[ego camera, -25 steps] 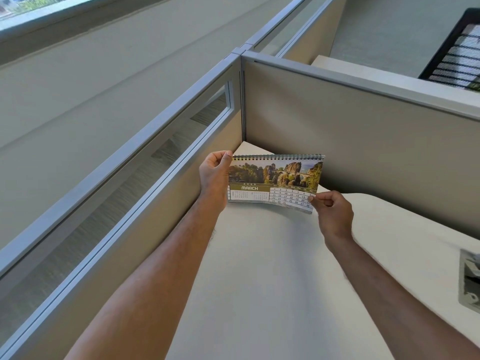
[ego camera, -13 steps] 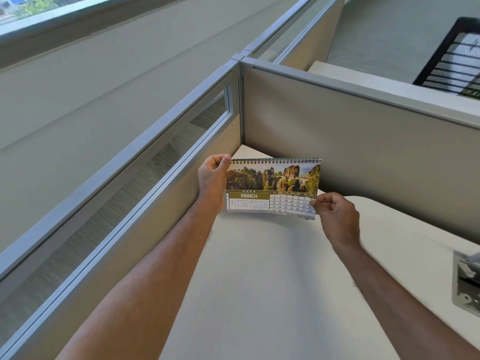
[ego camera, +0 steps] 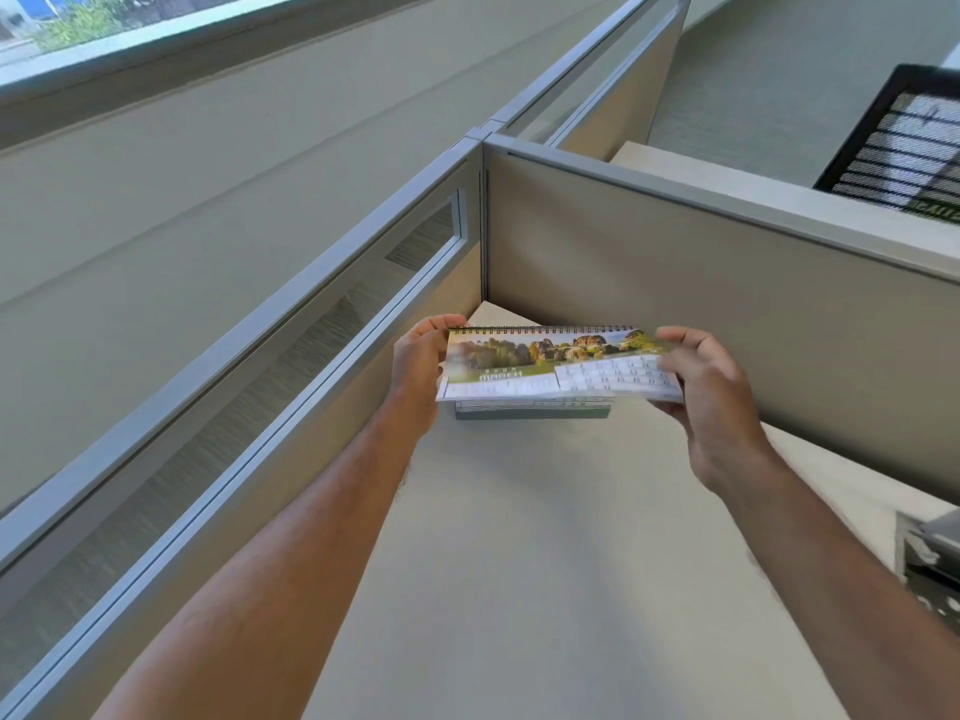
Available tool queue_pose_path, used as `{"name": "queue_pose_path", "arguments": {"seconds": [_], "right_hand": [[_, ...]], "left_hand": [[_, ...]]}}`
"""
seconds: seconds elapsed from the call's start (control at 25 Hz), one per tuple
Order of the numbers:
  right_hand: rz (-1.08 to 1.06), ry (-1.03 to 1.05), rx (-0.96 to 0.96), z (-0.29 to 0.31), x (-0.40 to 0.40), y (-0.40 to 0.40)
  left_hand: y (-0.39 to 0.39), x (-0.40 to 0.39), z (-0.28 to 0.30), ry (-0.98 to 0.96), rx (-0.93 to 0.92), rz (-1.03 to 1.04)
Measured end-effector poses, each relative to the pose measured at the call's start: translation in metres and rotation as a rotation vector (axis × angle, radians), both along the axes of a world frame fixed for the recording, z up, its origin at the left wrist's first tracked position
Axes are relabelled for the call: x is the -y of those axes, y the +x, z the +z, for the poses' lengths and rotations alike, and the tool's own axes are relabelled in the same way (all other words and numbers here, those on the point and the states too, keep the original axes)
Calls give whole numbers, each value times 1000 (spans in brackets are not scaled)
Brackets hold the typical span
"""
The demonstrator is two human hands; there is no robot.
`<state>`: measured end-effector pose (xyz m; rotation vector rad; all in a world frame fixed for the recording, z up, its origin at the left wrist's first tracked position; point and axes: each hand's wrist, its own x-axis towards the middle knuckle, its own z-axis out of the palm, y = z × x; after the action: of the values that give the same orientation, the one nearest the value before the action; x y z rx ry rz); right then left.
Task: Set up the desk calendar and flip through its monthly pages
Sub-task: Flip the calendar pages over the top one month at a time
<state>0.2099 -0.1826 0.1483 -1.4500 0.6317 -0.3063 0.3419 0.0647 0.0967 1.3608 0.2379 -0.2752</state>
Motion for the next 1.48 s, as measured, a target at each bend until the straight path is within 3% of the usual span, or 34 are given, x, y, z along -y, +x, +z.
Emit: {"name": "queue_pose_path", "arguments": {"seconds": [0.16,0.44,0.6,0.8,1.08,1.28,1.48], "right_hand": [[14,81,82,28,1,26],[20,72,138,18,6,54],[99,-179,79,-13,1,48],[242,-621,51,-45,4,42],[265,-822,44,-59,6,38],[224,-735,82,-60,8,40],[-132,-325,-43,-86,-3,30]], "left_hand": [[-2,-2,-4,89,94,-45],[0,1,-10,-13,149,-19],[-2,9,-7,-44,105,51],[-3,18,-3,58,50,111],[-3,21,-8,142,114,150],[-3,17,-13,128,149,127],[-5,14,-17,97,145,104]]}}
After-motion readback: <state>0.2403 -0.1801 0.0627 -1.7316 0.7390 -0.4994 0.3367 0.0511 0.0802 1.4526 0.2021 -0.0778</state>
